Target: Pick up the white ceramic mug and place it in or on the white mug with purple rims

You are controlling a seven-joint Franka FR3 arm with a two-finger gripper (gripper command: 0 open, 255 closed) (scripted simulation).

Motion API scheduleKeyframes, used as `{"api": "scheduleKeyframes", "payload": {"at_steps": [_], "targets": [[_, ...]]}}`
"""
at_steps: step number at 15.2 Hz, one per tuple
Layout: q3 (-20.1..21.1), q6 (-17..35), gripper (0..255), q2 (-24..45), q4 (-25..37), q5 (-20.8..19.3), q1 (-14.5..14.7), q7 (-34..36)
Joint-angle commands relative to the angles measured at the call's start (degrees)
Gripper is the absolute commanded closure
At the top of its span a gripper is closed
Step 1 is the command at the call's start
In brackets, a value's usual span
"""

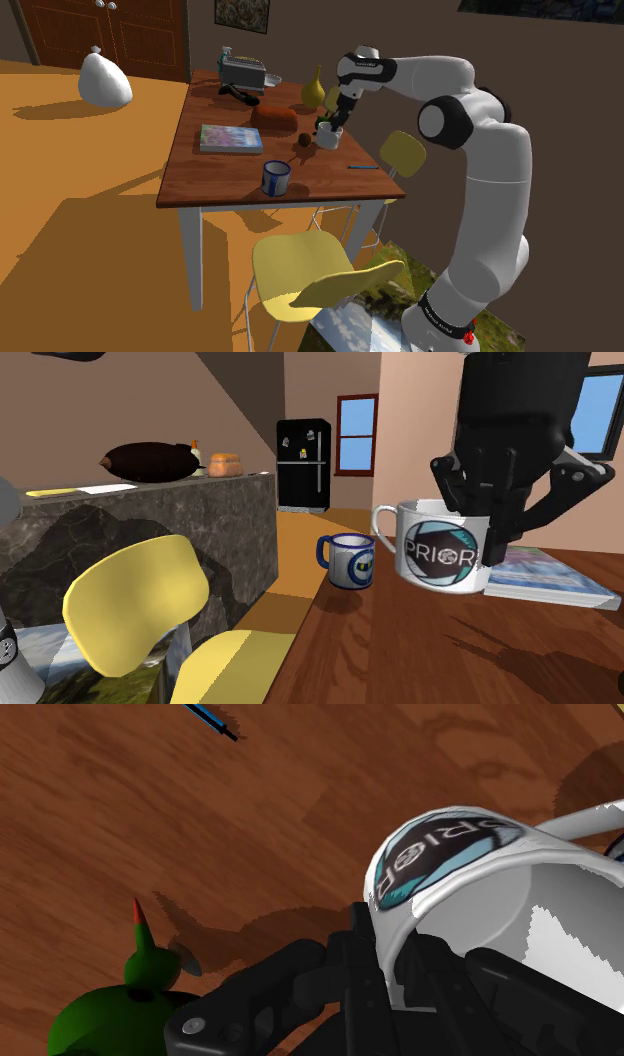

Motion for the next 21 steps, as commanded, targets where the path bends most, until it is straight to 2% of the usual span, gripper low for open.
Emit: {"api": "scheduleKeyframes", "payload": {"at_steps": [1,6,13,21], "targets": [[-0.1,-1.5,255,0.0,1.5,-0.1,-0.2,0.1],[-0.1,-5.0,255,0.2,5.3,-0.1,-0.6,0.6],[1.4,-0.3,255,-8.4,-6.9,-3.3,7.1,8.5],[4.6,2.7,255,-14.5,-14.6,-6.2,14.4,18.8]]}}
